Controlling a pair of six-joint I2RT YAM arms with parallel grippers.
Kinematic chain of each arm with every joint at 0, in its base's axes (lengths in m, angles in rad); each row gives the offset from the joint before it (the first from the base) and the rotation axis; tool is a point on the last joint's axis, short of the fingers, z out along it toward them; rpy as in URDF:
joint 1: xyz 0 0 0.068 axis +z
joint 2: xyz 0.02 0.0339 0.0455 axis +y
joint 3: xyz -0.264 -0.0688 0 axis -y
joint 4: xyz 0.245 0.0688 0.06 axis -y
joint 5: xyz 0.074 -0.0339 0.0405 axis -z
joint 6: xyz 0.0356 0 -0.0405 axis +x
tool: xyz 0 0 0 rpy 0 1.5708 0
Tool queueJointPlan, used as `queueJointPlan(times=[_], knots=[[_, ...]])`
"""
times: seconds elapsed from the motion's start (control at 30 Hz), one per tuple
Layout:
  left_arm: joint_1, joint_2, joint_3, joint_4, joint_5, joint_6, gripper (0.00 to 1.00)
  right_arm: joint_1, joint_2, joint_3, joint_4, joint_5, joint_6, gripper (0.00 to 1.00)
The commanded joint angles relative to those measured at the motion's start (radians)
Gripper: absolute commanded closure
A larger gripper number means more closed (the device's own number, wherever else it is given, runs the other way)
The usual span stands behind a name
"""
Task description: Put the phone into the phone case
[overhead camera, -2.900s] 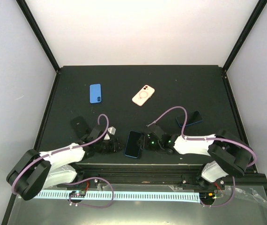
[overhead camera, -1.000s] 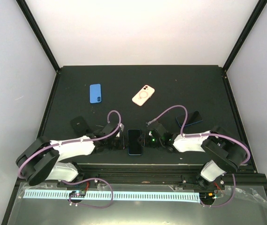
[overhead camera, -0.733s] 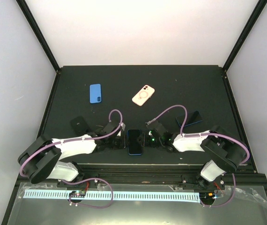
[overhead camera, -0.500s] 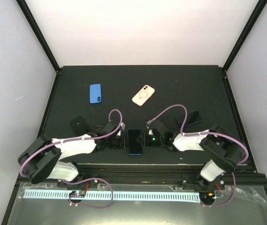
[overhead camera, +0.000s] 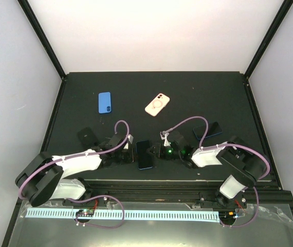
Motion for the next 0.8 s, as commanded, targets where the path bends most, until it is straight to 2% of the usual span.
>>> queueJointPlan(times=[0.0, 0.3, 0.5, 0.57, 0.7, 0.77], knots=[[0.008, -0.002, -0.028, -0.019, -0.021, 0.023, 0.91, 0.027, 0.003, 0.001, 0.267, -0.192, 0.077, 0.57], [0.032, -0.105, -0.078, -0.019, -0.010, 0.019, 0.89, 0.028, 0.084, -0.006, 0.373, -0.239, 0.156, 0.57], [0.034, -0.108, -0.096, 0.019, 0.016, 0.006, 0.88, 0.028, 0.116, 0.015, 0.227, -0.184, 0.117, 0.59], [0.034, -0.100, -0.094, 0.025, 0.022, 0.005, 0.88, 0.027, 0.113, 0.019, 0.176, -0.163, 0.107, 0.63], [0.036, -0.099, -0.090, 0.032, 0.035, -0.001, 0.88, 0.027, 0.091, 0.024, 0.115, -0.126, 0.078, 0.78], [0.044, -0.116, -0.091, 0.033, 0.050, -0.005, 0.87, 0.027, 0.079, 0.024, 0.107, -0.124, 0.069, 0.80]])
